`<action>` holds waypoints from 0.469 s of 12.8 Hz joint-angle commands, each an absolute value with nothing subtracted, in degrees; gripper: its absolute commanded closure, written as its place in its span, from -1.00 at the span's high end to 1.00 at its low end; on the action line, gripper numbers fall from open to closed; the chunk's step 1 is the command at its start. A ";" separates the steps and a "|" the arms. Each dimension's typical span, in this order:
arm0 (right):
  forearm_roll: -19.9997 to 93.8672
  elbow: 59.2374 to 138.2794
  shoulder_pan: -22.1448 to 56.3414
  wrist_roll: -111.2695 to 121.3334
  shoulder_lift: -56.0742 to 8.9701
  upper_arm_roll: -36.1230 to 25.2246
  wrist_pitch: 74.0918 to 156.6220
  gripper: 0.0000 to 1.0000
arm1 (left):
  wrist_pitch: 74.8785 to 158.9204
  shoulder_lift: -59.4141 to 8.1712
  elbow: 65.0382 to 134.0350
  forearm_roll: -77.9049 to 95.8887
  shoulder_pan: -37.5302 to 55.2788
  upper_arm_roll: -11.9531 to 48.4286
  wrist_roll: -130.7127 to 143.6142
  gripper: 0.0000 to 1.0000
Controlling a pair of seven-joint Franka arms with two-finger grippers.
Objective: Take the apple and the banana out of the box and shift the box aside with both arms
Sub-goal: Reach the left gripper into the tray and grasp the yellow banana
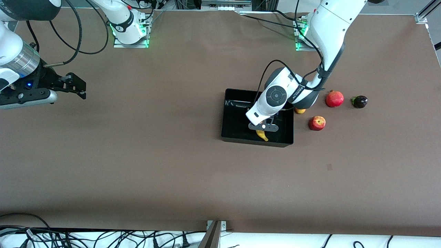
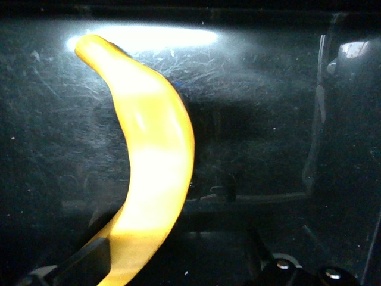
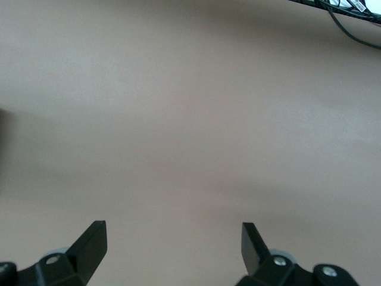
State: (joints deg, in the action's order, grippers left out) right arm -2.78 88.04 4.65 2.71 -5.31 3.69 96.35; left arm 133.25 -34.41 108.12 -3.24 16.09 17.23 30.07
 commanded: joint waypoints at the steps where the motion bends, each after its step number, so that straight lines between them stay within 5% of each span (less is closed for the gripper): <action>1: -2.81 87.71 5.01 2.81 -5.10 3.52 96.33 1.00 | 135.53 -36.82 108.11 -4.31 16.44 17.05 31.03 0.83; 2: -2.73 87.63 5.01 2.81 -5.10 3.52 96.33 1.00 | 135.44 -36.91 108.02 -4.31 16.17 17.14 31.03 0.00; 3: -2.72 87.63 5.01 2.90 -5.10 3.52 96.42 1.00 | 135.35 -36.83 107.93 -4.31 15.82 17.14 31.03 -0.53; 5: -2.81 87.63 5.88 2.90 -5.10 3.52 96.33 1.00 | 135.00 -36.65 107.67 -4.22 15.64 17.14 31.03 -1.00; 6: -2.90 87.63 5.89 2.90 -5.10 3.52 96.33 1.00 | 134.83 -36.48 107.58 -4.22 15.56 17.05 31.11 -1.00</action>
